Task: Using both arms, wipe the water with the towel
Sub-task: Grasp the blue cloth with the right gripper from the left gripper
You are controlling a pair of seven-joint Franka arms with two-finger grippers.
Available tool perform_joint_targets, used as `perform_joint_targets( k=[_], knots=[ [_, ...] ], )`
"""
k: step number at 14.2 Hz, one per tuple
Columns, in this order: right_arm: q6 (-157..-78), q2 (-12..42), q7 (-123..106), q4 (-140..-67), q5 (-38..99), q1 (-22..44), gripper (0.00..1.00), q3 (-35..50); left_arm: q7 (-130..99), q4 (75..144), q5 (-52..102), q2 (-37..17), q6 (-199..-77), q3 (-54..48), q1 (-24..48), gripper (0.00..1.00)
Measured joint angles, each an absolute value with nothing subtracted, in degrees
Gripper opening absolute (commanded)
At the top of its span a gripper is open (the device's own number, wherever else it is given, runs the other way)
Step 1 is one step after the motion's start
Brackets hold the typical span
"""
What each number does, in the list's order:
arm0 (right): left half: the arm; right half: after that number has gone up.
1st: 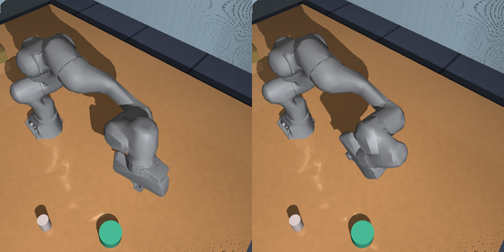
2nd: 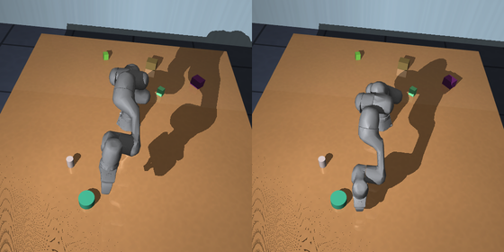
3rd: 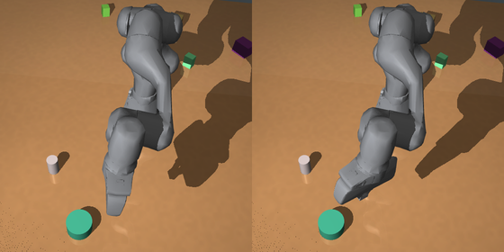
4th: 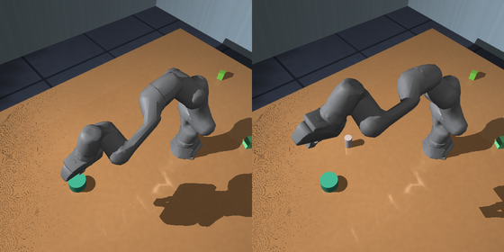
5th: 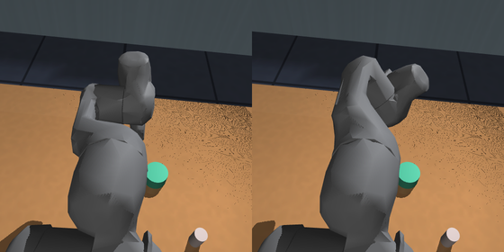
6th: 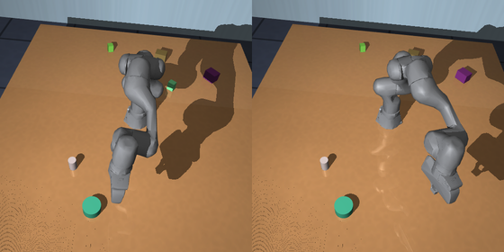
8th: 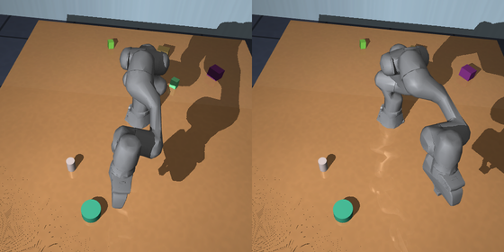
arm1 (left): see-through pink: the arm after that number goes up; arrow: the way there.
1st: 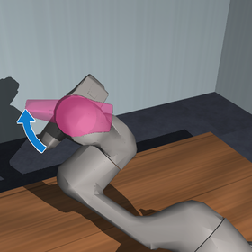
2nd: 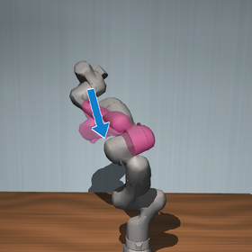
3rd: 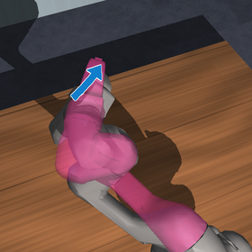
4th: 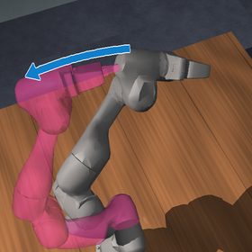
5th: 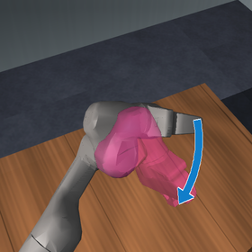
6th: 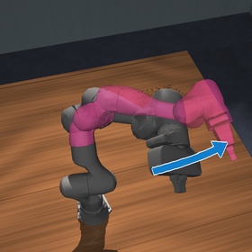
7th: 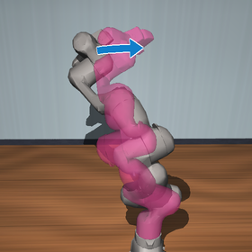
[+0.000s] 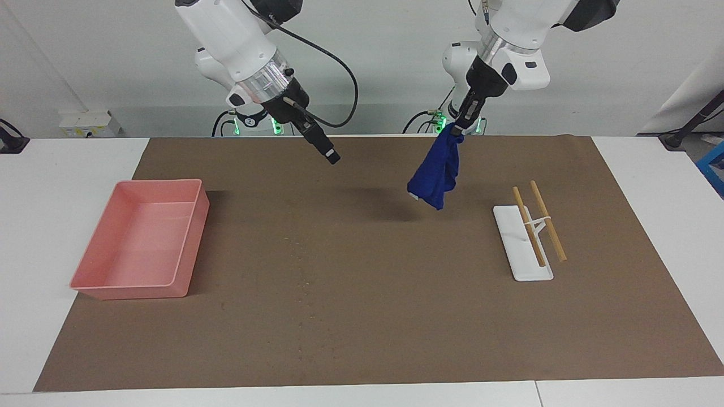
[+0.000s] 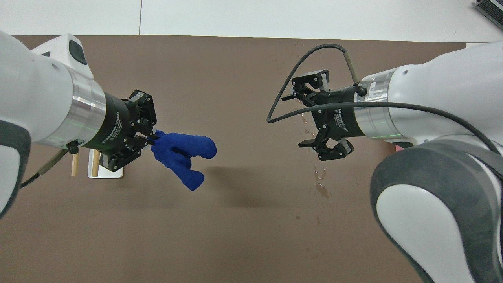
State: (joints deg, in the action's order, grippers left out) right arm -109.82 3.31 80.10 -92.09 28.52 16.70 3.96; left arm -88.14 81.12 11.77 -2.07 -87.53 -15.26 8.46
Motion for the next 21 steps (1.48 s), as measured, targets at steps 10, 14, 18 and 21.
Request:
perform_joint_targets(
  k=[10, 14, 18, 21],
  knots=[
    [-116.1, 5.6, 88.2, -95.7, 38.3, 20.1, 1.0, 4.0, -115.0, 81.1, 12.7, -2.0, -102.5, -25.4, 9.0, 0.0],
    [-117.8, 7.2, 88.4, -96.2, 38.9, 22.3, 0.48, 4.0, -123.3, 81.1, 12.7, -1.6, -107.8, -27.4, 10.2, 0.0],
    [-117.9, 7.3, 88.4, -96.5, 38.9, 22.7, 0.0, 3.9, -126.0, 81.1, 12.7, -1.5, -108.9, -27.3, 10.4, 0.0],
    [-117.9, 7.2, 88.4, -96.3, 38.9, 22.5, 0.0, 3.7, -126.2, 81.1, 12.7, -1.5, -109.3, -27.1, 10.2, 0.0]
  ],
)
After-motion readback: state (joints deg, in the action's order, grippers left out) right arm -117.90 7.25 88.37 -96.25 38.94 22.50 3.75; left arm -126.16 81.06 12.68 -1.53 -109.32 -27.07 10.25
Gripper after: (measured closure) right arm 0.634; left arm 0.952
